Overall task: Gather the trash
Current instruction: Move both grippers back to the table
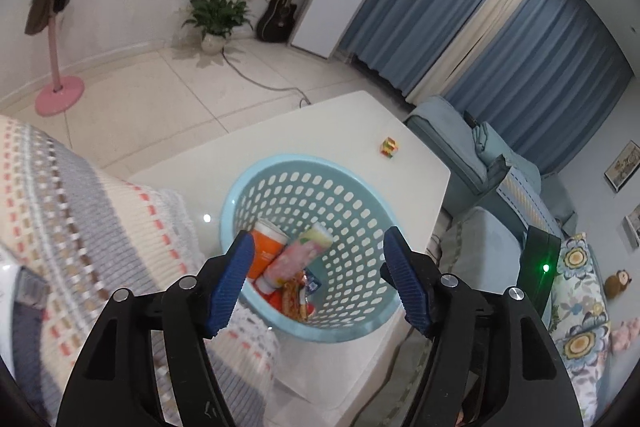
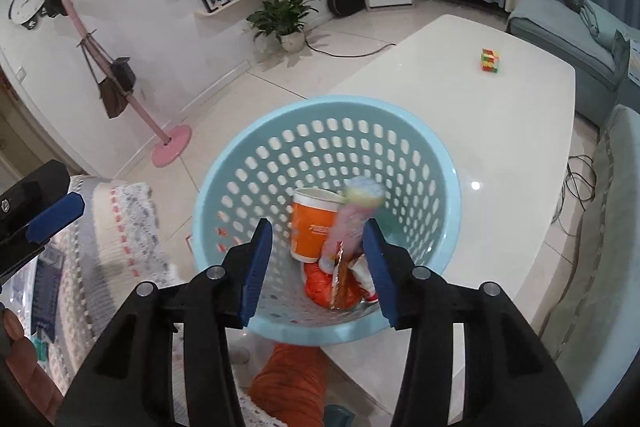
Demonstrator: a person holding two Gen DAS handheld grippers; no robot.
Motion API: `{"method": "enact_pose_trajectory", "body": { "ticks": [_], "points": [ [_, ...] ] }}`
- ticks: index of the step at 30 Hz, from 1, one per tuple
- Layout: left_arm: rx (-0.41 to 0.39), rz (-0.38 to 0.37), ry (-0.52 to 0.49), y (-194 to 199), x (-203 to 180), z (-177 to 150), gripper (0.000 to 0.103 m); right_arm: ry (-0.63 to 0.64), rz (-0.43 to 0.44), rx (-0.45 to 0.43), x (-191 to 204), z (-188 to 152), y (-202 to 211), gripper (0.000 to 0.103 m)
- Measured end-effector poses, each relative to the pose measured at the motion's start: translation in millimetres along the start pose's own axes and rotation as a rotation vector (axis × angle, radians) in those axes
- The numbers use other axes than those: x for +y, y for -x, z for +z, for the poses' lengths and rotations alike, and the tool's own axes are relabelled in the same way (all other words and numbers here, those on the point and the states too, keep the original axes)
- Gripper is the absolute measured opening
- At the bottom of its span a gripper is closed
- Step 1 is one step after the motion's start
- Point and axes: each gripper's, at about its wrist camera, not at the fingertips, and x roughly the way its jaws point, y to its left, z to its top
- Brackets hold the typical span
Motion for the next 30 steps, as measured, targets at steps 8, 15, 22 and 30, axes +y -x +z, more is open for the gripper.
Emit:
{"method": "enact_pose_trajectory", "body": {
  "ticks": [8,15,22,30],
  "points": [
    [-0.109,0.004,0.0,74.6,6.1,-13.1,0.067,0.095,0.054,-0.074,52.8,-11.7,46.2,0.044],
    [-0.236,0.057,0.028,159.3,28.3,-36.1,0.067,0.203,0.14,-0.144,117.2,-26.4,90.8,0.054],
    [-0.337,0.229,0.111,240.3,75.0,-69.1,0.074,0.346,0.233,-0.163,196.6,-55.4,108.5,0.066],
    [-0.383,0.443,0.286,305.8,154.1,-107.7,0.08,0.378,0.261,-0.063,257.9,-86.0,79.6,0.076]
  ]
}}
